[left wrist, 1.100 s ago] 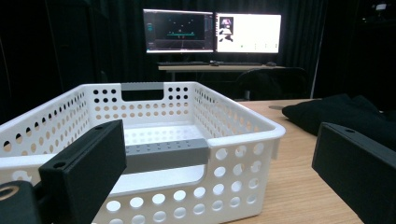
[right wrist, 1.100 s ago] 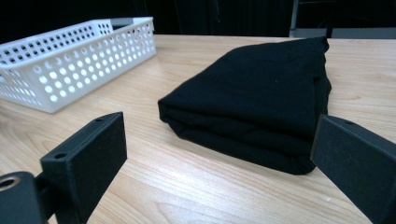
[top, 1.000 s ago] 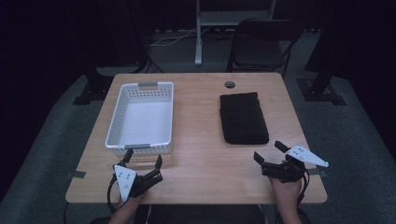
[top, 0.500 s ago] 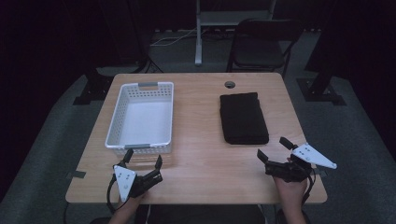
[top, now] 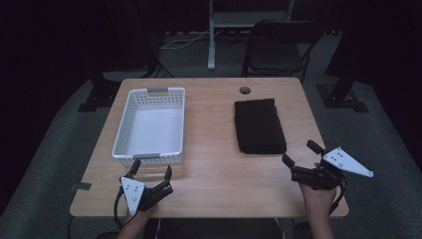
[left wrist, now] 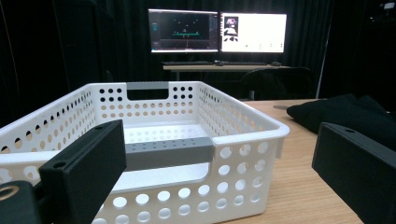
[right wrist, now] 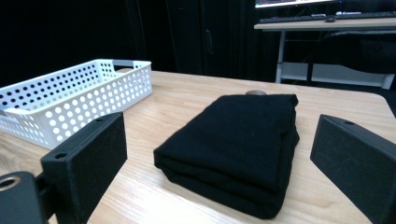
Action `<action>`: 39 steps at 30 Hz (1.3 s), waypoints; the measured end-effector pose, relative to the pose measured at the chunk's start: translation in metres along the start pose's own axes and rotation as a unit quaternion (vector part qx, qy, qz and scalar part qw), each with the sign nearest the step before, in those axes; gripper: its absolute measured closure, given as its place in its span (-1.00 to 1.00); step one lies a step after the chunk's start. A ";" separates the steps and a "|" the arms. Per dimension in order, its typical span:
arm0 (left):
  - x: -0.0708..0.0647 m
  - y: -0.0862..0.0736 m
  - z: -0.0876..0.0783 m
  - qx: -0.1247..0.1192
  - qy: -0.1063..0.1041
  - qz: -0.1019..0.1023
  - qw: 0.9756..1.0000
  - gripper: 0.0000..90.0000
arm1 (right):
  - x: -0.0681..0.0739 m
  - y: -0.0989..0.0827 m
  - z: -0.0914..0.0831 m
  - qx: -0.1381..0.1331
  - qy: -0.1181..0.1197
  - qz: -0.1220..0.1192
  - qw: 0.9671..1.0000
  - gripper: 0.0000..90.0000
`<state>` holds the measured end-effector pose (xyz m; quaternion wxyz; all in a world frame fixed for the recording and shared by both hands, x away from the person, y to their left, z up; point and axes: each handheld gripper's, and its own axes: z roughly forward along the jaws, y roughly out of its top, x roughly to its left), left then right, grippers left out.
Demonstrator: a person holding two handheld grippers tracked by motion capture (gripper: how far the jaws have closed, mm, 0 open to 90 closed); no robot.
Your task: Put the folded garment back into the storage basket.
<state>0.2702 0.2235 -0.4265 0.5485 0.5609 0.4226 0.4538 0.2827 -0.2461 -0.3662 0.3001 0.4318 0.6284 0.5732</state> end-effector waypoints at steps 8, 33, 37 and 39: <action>0.000 0.000 0.000 -0.001 -0.001 0.000 1.000 -0.90 | 0.000 0.017 -0.002 -0.010 -0.001 -0.012 1.000 -0.91; 0.000 0.000 0.000 0.000 -0.007 -0.001 1.000 -0.90 | -0.017 0.074 0.044 0.018 -0.001 -0.002 1.000 -0.91; 0.001 0.000 0.000 0.001 -0.010 0.000 1.000 -0.90 | -0.019 0.075 0.052 0.027 -0.002 0.002 1.000 -0.91; 0.001 0.000 0.000 0.002 -0.010 0.000 1.000 -0.90 | -0.021 0.074 0.056 0.032 -0.003 0.007 0.999 -0.91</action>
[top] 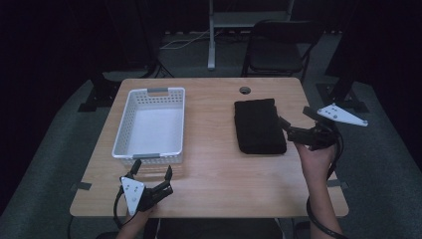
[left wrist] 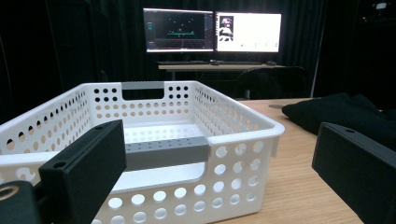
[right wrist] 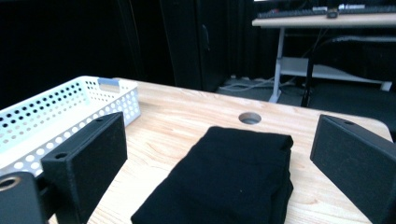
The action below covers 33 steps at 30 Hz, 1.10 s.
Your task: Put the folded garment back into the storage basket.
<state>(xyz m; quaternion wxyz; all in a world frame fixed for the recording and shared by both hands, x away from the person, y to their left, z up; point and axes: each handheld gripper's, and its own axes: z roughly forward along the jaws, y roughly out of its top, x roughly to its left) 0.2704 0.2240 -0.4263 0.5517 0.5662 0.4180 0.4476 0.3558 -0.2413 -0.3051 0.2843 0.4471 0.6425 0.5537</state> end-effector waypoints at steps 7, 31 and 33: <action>0.000 0.000 0.000 0.000 -0.001 -0.001 1.000 -0.90 | -0.013 -0.005 0.021 0.033 -0.011 0.014 0.999 -0.91; 0.000 0.000 0.000 0.000 -0.002 -0.002 1.000 -0.90 | -0.051 -0.030 0.083 0.145 -0.035 0.054 0.987 -0.91; 0.000 0.000 0.000 -0.001 -0.003 -0.002 1.000 -0.90 | -0.054 -0.033 0.087 0.153 -0.038 0.058 0.986 -0.91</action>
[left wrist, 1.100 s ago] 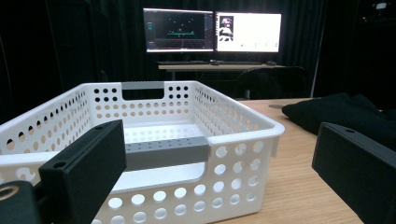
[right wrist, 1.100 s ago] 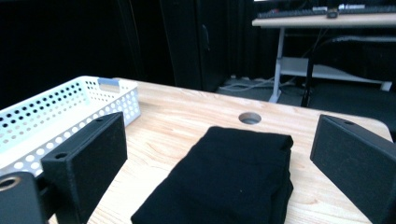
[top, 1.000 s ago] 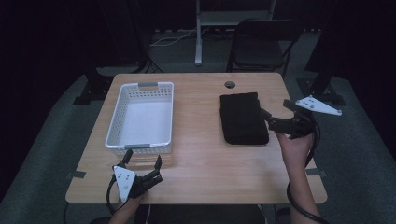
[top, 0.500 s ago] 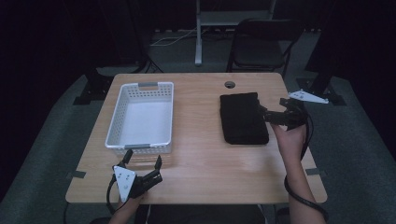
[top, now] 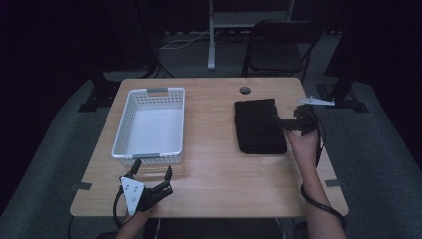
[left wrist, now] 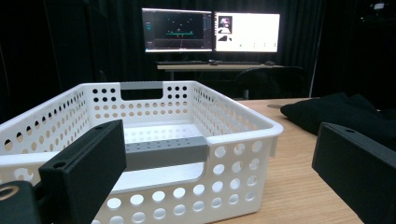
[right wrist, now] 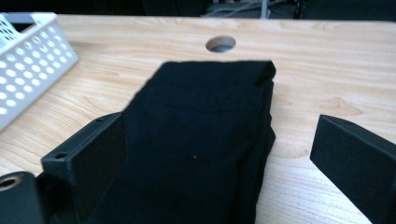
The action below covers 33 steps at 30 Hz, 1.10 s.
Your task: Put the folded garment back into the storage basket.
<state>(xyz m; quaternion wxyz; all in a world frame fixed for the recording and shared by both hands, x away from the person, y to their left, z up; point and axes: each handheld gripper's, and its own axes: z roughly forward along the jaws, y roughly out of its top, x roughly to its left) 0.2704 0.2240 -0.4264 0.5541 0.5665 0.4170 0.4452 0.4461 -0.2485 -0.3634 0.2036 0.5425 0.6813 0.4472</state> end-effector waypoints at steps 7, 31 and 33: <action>0.000 0.000 0.000 0.000 -0.001 0.000 1.000 -0.90 | -0.006 -0.004 0.016 0.027 -0.003 0.007 1.000 -0.87; 0.000 0.000 0.000 -0.001 -0.005 -0.001 1.000 -0.90 | -0.009 -0.010 0.050 0.084 0.010 0.023 0.996 -0.87; 0.000 0.000 0.000 -0.001 -0.005 -0.001 1.000 -0.90 | -0.010 -0.011 0.052 0.088 0.009 0.028 0.996 -0.87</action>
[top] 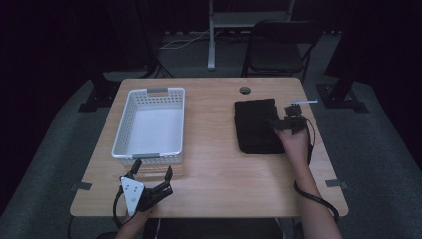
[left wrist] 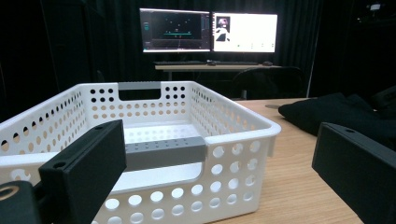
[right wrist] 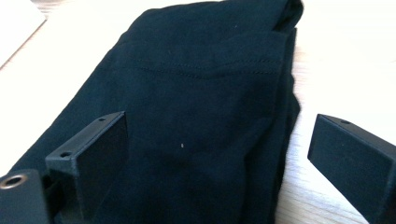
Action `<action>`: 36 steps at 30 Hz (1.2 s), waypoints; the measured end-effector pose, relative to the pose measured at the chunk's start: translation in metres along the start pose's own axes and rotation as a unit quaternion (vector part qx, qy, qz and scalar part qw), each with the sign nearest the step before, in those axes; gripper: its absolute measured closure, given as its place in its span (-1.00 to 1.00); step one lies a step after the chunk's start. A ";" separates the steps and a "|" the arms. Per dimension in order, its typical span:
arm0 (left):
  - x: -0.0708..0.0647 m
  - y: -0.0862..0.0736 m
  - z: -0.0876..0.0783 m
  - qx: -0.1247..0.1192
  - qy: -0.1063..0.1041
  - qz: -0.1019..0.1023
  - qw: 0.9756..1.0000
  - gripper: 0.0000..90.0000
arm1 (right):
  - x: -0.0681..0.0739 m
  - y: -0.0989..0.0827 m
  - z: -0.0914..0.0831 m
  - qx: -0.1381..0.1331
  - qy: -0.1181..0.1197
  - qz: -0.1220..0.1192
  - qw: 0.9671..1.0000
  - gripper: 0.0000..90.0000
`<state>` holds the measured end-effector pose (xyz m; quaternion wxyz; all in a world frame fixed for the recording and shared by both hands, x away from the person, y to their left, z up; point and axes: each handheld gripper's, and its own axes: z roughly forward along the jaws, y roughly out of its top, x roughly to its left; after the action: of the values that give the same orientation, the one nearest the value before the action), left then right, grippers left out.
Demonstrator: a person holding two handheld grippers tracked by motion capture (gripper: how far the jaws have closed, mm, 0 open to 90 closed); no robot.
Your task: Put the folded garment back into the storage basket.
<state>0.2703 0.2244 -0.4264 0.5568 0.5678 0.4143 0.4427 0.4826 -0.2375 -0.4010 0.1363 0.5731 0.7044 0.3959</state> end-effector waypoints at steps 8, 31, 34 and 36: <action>0.000 0.000 0.000 0.000 0.000 0.000 1.000 -0.90 | 0.001 -0.005 0.010 0.013 0.011 -0.001 1.000 -0.87; 0.000 0.000 0.000 0.000 0.001 0.000 1.000 -0.90 | -0.001 -0.012 0.027 0.054 0.018 -0.019 0.998 -0.99; 0.000 0.000 0.000 0.000 0.001 0.001 1.000 -0.90 | -0.003 -0.010 0.027 0.062 0.029 -0.026 0.997 -0.94; 0.000 0.000 0.000 0.000 0.001 0.000 1.000 -0.90 | -0.006 -0.008 0.024 0.068 0.034 -0.019 0.997 -0.76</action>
<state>0.2703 0.2243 -0.4265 0.5561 0.5674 0.4150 0.4434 0.4948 -0.2340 -0.4237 0.0803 0.5538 0.7445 0.3641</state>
